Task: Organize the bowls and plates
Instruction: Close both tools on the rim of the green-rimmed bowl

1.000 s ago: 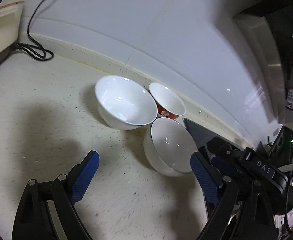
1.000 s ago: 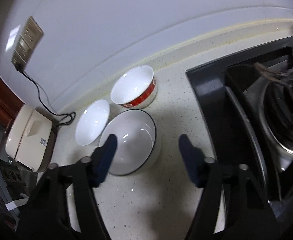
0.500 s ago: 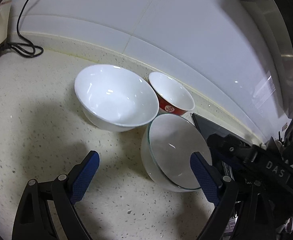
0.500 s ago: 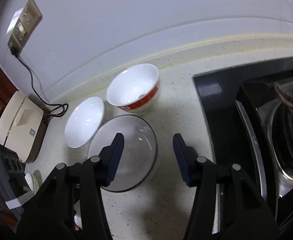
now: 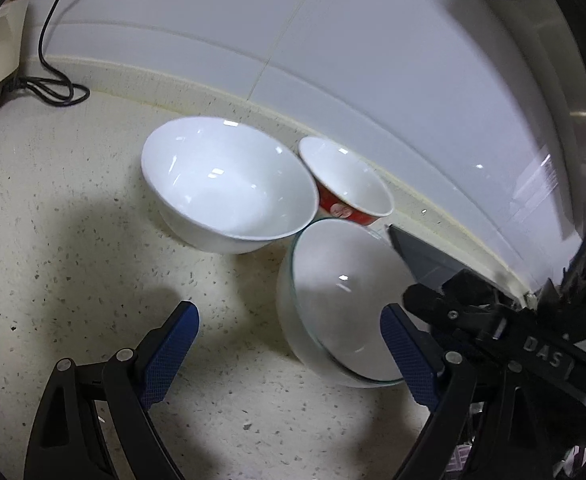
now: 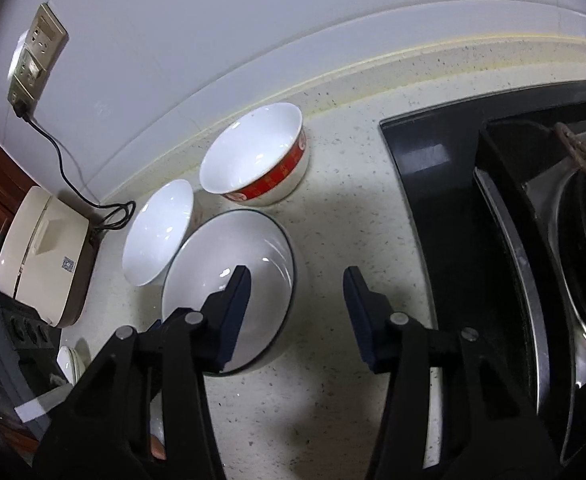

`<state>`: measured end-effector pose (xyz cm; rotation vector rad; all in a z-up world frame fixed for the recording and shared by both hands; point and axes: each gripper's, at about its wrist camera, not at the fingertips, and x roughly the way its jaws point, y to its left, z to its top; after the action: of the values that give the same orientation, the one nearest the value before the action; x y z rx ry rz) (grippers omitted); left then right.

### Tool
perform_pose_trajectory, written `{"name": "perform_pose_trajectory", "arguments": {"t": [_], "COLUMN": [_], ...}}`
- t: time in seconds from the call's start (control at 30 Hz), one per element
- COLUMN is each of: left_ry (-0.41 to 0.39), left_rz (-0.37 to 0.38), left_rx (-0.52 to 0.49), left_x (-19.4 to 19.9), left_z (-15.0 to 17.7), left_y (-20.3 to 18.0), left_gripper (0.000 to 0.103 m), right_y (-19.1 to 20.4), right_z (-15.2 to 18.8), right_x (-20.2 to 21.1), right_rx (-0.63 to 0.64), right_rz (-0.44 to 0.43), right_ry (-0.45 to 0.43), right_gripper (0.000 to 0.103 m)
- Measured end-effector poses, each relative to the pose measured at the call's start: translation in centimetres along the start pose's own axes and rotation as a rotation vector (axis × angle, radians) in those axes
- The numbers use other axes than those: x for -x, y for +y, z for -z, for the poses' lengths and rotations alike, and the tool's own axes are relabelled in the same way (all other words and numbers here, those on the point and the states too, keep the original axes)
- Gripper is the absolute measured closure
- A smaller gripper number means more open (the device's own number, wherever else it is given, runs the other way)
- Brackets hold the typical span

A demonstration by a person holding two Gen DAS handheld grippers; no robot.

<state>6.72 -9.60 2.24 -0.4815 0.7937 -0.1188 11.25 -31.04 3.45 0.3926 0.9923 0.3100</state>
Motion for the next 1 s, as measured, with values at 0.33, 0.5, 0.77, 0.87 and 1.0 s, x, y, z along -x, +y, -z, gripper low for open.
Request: {"name": "perform_pose_trajectory", "arguments": {"t": [0.33,0.5,0.77,0.87,1.0], "left_ry": [-0.018,-0.023,0.053,0.036,0.018], "left_rz": [-0.052,-0.044,0.035,0.026,0.020], "left_rx": [-0.043,-0.061,-0.065,-0.089,-0.060], "left_x": [-1.1,-1.3,-2.9,-2.5,-1.6], "left_z": [0.5,0.4,0.1,0.2,0.3], "left_y": [-0.1,0.0,0.2,0.0,0.9], "left_gripper": [0.017,0.022,0.072,0.082,0.084], "right_y": [0.5,0.2,0.1,1.1,1.8], "right_z": [0.5,0.5,1.1,1.4,2.0], "right_x": [-1.0,-1.4,-2.8,-2.7,-3.1], "right_rx": [0.017,0.001,-0.005,0.041,0.073], "right_rz": [0.014,0.007,0.009,0.011,-0.008], "right_ry": [0.010,0.006,0.042,0.020,0.040], "right_gripper": [0.063,0.067,0.072,0.086,0.086]}}
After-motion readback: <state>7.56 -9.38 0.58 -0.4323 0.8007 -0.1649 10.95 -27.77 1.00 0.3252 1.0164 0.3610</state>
